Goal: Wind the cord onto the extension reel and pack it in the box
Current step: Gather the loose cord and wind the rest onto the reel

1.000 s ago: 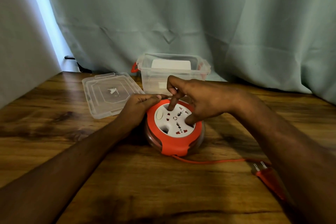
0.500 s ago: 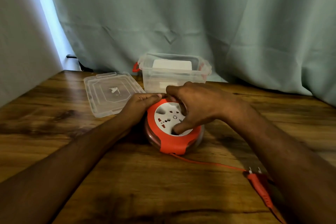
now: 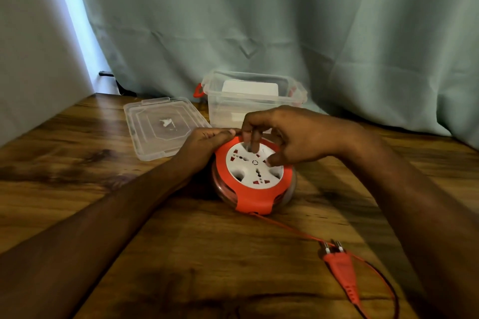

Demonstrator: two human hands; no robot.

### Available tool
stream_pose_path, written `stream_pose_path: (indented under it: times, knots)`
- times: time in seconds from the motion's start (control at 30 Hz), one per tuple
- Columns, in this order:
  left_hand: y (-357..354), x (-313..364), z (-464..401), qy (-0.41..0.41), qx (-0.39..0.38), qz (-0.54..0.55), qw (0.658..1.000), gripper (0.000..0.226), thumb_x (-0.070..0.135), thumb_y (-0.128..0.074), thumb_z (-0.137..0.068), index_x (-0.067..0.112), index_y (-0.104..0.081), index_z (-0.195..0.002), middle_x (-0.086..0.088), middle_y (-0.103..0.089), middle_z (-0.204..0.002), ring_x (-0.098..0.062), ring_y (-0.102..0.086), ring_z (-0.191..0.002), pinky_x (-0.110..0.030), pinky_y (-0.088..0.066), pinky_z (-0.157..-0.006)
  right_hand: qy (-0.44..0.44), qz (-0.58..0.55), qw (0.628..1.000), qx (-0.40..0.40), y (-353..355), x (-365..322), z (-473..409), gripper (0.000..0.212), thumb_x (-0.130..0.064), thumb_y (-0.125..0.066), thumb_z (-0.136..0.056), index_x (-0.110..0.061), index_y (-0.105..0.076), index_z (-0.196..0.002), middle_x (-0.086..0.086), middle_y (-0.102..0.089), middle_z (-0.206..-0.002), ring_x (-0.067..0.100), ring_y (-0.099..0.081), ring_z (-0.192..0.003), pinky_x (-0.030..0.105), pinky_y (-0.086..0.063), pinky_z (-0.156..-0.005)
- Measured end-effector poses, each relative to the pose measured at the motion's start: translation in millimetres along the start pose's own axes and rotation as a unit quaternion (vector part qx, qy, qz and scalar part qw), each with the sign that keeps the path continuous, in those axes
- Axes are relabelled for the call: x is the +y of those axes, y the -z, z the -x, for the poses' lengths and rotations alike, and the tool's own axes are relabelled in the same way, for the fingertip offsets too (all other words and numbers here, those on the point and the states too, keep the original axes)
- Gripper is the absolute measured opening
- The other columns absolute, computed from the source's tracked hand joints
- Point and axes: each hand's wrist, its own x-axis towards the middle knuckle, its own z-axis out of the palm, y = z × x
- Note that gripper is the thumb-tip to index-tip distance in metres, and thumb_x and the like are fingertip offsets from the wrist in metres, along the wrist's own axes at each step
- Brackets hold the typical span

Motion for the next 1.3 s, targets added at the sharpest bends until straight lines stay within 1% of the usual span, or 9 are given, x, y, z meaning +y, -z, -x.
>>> stream_pose_path:
  times: [0.17, 0.33, 0.53, 0.7, 0.83, 0.93, 1.1, 1.17, 1.3]
  knots:
    - [-1, 1, -1, -0.002, -0.003, -0.001, 1.0, 0.023, 0.019, -0.054, -0.104, 0.013, -0.077, -0.105, -0.005, -0.081, -0.086, -0.015, -0.078, -0.076, -0.02, -0.059, -0.064, -0.029, -0.02, 0.999, -0.036, -8, 5, 0, 0.069, -0.012, -0.09, -0.07, -0.037, -0.053, -0.122, -0.02, -0.065, -0.122, -0.026, -0.053, -0.078, 0.017, -0.042, -0.062]
    - [2, -2, -3, -0.015, -0.002, -0.015, 1.0, 0.027, 0.022, -0.053, -0.105, 0.012, -0.076, -0.116, -0.007, -0.081, -0.097, -0.021, -0.078, -0.088, -0.029, -0.063, -0.074, -0.038, -0.002, 0.999, -0.005, -7, 1, 0, 0.081, -0.033, -0.095, -0.065, -0.037, -0.035, -0.119, -0.014, -0.069, -0.107, 0.002, -0.064, -0.086, 0.026, -0.052, -0.064]
    - [1, -4, -4, -0.021, 0.005, -0.014, 1.0, 0.027, 0.021, -0.053, -0.105, 0.013, -0.076, -0.116, -0.009, -0.08, -0.101, -0.024, -0.078, -0.092, -0.031, -0.063, -0.078, -0.035, 0.096, 0.994, 0.043, -14, -11, 1, 0.05, -0.061, -0.085, -0.066, -0.03, -0.052, -0.087, -0.016, -0.056, -0.073, 0.0, -0.053, -0.071, 0.024, -0.036, -0.054]
    - [2, -4, -5, -0.028, -0.002, -0.029, 0.999, 0.029, 0.021, -0.053, -0.105, 0.01, -0.074, -0.122, -0.01, -0.08, -0.105, -0.025, -0.078, -0.095, -0.032, -0.063, -0.081, -0.034, 0.1, 0.994, 0.018, -18, -11, -6, 0.043, -0.064, -0.076, -0.079, -0.024, -0.063, -0.069, -0.011, -0.063, -0.07, 0.004, -0.06, -0.066, 0.021, -0.04, -0.055]
    - [3, -3, -6, -0.025, 0.002, -0.035, 0.999, 0.03, 0.022, -0.052, -0.106, 0.011, -0.074, -0.123, -0.009, -0.08, -0.105, -0.024, -0.078, -0.094, -0.034, -0.064, -0.082, -0.022, 0.088, 0.996, 0.016, -23, -10, -13, 0.043, -0.064, -0.069, -0.085, -0.023, -0.073, -0.075, -0.009, -0.069, -0.073, 0.004, -0.065, -0.067, 0.026, -0.051, -0.056]
    - [3, -3, -6, -0.016, 0.002, -0.027, 1.0, 0.027, 0.021, -0.053, -0.105, 0.011, -0.076, -0.116, -0.009, -0.081, -0.099, -0.021, -0.078, -0.087, -0.027, -0.063, -0.074, 0.001, 0.037, 0.998, 0.042, -13, -5, -9, 0.03, -0.054, -0.081, -0.08, -0.028, -0.065, -0.084, -0.014, -0.068, -0.078, -0.002, -0.063, -0.074, 0.021, -0.048, -0.063]
    - [1, -2, -5, -0.016, -0.001, -0.027, 1.0, 0.024, 0.018, -0.053, -0.105, 0.013, -0.075, -0.115, 0.004, -0.081, -0.083, -0.01, -0.077, -0.076, -0.017, -0.058, -0.063, -0.007, -0.036, 0.999, 0.001, 1, 10, 0, 0.06, -0.016, -0.094, -0.069, -0.031, -0.049, -0.106, -0.021, -0.071, -0.113, -0.015, -0.056, -0.1, 0.008, -0.042, -0.064]
    - [0, -2, -5, -0.012, -0.003, -0.028, 1.0, 0.023, 0.02, -0.053, -0.105, 0.015, -0.076, -0.108, 0.002, -0.081, -0.082, -0.011, -0.077, -0.074, -0.018, -0.058, -0.063, -0.029, -0.029, 0.999, -0.019, -5, 12, -1, 0.063, -0.012, -0.092, -0.069, -0.032, -0.045, -0.106, -0.02, -0.071, -0.122, -0.019, -0.056, -0.088, 0.018, -0.043, -0.064]
    - [2, -2, -5, -0.009, -0.003, -0.019, 1.0, 0.027, 0.022, -0.053, -0.105, 0.012, -0.076, -0.115, -0.004, -0.081, -0.09, -0.016, -0.078, -0.079, -0.02, -0.059, -0.064, -0.017, -0.033, 0.999, -0.008, -9, 8, -2, 0.067, -0.012, -0.093, -0.07, -0.029, -0.037, -0.103, -0.014, -0.071, -0.121, -0.02, -0.057, -0.073, 0.013, -0.044, -0.052]
